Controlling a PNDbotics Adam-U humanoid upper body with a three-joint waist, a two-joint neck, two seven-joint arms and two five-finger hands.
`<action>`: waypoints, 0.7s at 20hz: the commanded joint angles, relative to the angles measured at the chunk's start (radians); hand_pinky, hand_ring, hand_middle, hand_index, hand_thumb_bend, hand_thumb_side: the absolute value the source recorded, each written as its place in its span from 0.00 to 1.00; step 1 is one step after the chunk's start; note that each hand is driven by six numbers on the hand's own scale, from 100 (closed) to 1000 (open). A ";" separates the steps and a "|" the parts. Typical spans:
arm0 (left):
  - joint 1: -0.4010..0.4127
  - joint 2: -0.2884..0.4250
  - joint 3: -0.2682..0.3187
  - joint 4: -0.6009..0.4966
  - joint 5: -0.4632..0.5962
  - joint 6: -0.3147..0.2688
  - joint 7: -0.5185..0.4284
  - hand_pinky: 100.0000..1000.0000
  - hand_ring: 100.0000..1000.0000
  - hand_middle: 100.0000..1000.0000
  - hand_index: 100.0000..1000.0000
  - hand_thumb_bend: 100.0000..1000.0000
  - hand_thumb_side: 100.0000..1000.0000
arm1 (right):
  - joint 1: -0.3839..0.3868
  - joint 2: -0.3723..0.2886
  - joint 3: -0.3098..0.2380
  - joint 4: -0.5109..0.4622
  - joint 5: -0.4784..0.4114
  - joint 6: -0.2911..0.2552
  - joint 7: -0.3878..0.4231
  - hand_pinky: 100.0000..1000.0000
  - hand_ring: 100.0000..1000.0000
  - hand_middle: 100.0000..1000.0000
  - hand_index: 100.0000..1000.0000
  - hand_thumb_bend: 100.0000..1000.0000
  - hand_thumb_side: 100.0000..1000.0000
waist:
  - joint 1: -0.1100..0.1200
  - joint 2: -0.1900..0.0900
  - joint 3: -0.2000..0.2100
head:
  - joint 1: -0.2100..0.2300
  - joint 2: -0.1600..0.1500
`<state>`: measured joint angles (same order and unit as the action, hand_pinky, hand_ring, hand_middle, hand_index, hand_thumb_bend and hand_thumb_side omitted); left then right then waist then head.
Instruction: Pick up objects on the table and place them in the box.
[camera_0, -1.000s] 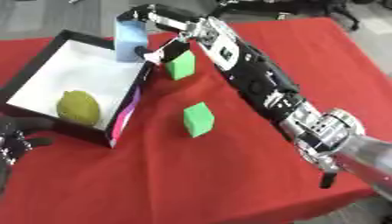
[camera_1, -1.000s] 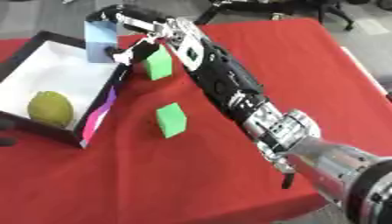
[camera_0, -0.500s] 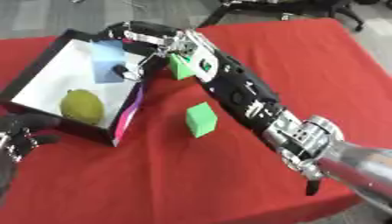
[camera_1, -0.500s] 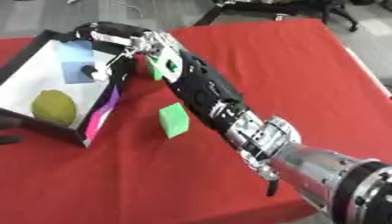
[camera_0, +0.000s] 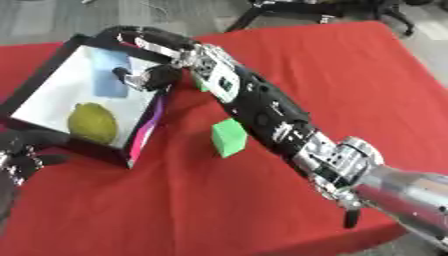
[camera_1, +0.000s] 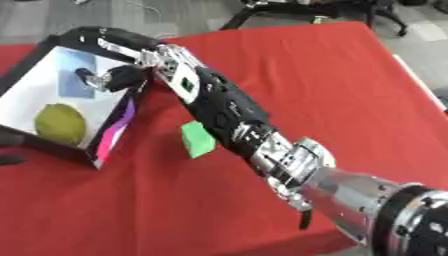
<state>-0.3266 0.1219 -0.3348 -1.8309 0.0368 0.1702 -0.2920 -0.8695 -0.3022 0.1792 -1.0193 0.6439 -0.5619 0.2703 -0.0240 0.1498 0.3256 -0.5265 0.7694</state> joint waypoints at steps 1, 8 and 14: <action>-0.014 0.001 -0.003 -0.015 0.007 -0.001 -0.003 0.72 0.81 0.63 0.67 0.00 0.90 | -0.015 -0.007 -0.005 -0.011 0.020 -0.030 0.022 1.00 0.95 0.97 1.00 0.00 0.64 | 0.004 -0.012 -0.001 | -0.004 -0.016; -0.007 0.004 0.001 -0.012 0.005 -0.001 0.001 0.72 0.81 0.63 0.67 0.00 0.90 | -0.007 -0.058 -0.026 -0.033 -0.024 -0.044 0.050 1.00 0.94 0.96 1.00 0.00 0.57 | 0.003 -0.016 -0.015 | 0.006 -0.011; 0.008 0.012 0.011 -0.008 -0.001 -0.003 0.011 0.72 0.81 0.63 0.67 0.00 0.90 | 0.021 -0.191 -0.081 -0.052 -0.167 -0.032 0.127 1.00 0.94 0.96 1.00 0.00 0.61 | 0.001 -0.024 -0.042 | 0.026 -0.007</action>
<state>-0.3123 0.1225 -0.3329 -1.8304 0.0362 0.1688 -0.2860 -0.8334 -0.4404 0.1200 -1.0464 0.5103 -0.5961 0.3816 -0.0243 0.1487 0.2829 -0.5060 0.7648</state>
